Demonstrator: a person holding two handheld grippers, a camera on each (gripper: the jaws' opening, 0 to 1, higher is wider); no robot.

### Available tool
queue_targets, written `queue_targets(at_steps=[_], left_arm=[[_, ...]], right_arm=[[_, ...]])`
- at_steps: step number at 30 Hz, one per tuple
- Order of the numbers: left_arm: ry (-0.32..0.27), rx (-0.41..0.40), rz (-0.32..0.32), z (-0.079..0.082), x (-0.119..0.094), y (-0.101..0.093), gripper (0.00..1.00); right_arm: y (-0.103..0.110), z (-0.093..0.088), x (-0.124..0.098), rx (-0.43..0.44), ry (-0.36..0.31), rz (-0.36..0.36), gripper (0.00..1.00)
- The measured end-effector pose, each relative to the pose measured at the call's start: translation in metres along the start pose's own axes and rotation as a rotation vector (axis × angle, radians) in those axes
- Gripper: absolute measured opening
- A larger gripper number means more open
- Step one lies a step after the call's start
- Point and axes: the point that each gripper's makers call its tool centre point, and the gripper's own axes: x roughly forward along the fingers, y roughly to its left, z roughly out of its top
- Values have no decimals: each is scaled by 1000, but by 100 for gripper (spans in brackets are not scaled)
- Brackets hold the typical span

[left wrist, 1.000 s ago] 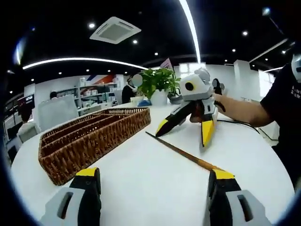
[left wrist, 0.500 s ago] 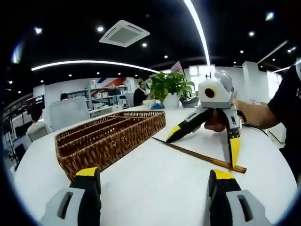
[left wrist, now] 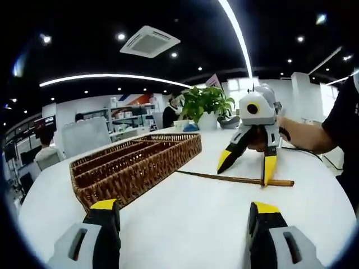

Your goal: Arrange the knives, forks, and spoons in their matching storage slots by inserting each utensil handle-first until every utensil is classified and aligned in the correct compartment

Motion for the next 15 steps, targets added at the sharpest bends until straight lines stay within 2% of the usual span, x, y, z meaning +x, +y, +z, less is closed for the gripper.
queue_targets(at_steps=[1,2,6,11,15], left_arm=[[0,-1,-1,0,0,0,100],[0,-2,-2,0,0,0,100],[-1,-3,-4,0,1,-1,100],[-9,-9,-6,2,1,-1,100],[-9,-9,-8,2,1,-1,100]], right_arm=[[0,1,0,-4,-6,1,45],[-6,-1,-4,-22,8,-34,38],[-10,-3,-6,-13,16,-33,27],[-16,-3,-4,-34,16,-42,7],[-19,-2,-2,-47,13,-57,4]])
